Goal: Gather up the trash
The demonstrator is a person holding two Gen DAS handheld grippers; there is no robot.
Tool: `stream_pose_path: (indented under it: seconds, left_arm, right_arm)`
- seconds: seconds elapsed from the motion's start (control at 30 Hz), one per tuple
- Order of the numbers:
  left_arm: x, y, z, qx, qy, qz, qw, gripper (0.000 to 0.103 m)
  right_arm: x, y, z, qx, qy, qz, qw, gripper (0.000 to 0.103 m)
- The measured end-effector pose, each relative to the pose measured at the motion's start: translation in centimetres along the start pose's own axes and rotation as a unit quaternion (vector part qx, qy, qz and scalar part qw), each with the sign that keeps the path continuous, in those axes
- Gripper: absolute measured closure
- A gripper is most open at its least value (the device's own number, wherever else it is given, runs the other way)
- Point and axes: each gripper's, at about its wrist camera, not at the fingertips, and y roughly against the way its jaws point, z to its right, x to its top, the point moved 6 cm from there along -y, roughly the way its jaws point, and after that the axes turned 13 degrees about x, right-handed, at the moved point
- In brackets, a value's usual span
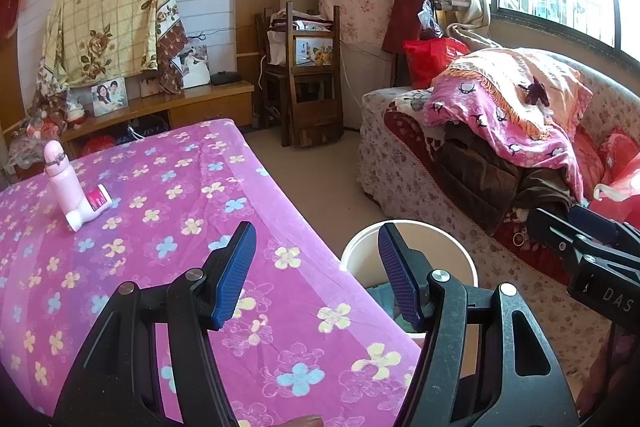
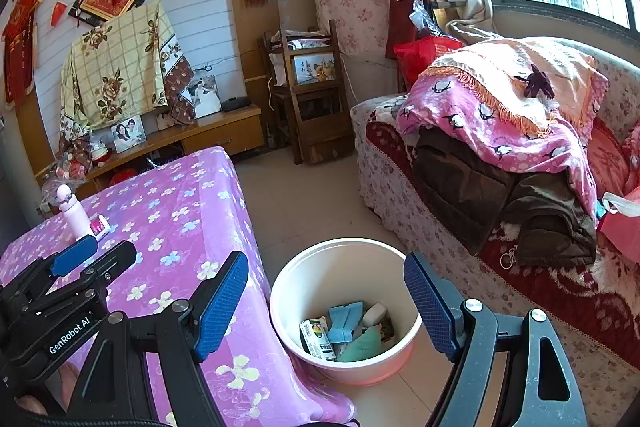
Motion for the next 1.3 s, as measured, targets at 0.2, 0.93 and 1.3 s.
stream_pose_path:
  seconds: [0.2, 0.93, 1.3]
  left_arm:
    - [-0.10, 0.15, 0.45, -0.001, -0.009, 0.004, 1.0000, 0.041]
    - [-0.40, -0.10, 0.83, -0.007, -0.014, -0.003, 0.9999, 0.041]
    - [-0.25, -0.36, 0.61, -0.008, -0.020, -0.001, 0.9998, 0.041]
  right_arm:
    - [-0.04, 0.02, -0.03, 0.000, -0.001, -0.001, 1.000, 0.025]
    - [-0.57, -0.21, 0.42, -0.001, -0.008, -0.007, 1.000, 0.024]
    - [-0.78, -0.49, 0.68, -0.003, -0.008, -0.012, 1.000, 0.024]
